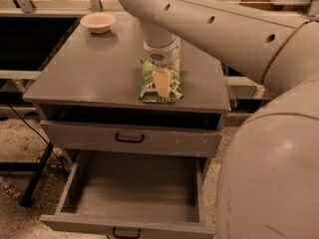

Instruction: Place green jalapeno chip bag into middle drawer

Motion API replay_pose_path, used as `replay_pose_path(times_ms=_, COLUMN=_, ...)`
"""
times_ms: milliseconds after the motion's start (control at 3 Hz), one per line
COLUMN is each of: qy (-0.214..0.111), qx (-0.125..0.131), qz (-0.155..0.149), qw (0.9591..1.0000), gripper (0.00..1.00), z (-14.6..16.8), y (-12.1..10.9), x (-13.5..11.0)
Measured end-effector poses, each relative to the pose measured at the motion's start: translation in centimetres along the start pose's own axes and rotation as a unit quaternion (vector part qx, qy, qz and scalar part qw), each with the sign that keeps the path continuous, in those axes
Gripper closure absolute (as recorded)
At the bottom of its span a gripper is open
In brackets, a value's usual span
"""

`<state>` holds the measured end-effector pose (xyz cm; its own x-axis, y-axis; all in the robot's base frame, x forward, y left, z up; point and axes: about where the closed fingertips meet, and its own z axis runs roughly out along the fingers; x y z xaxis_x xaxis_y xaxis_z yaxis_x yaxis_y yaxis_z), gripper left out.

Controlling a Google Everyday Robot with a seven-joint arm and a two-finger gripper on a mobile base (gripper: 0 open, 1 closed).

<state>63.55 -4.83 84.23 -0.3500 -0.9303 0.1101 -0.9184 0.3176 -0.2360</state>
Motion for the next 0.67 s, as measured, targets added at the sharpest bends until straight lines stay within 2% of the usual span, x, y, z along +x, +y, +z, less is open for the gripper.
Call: replay_pose_path(times_ms=667, qy=0.000, qx=0.000, qz=0.000, qw=1.0000, gripper=0.88, z=0.00, y=0.00, x=0.00)
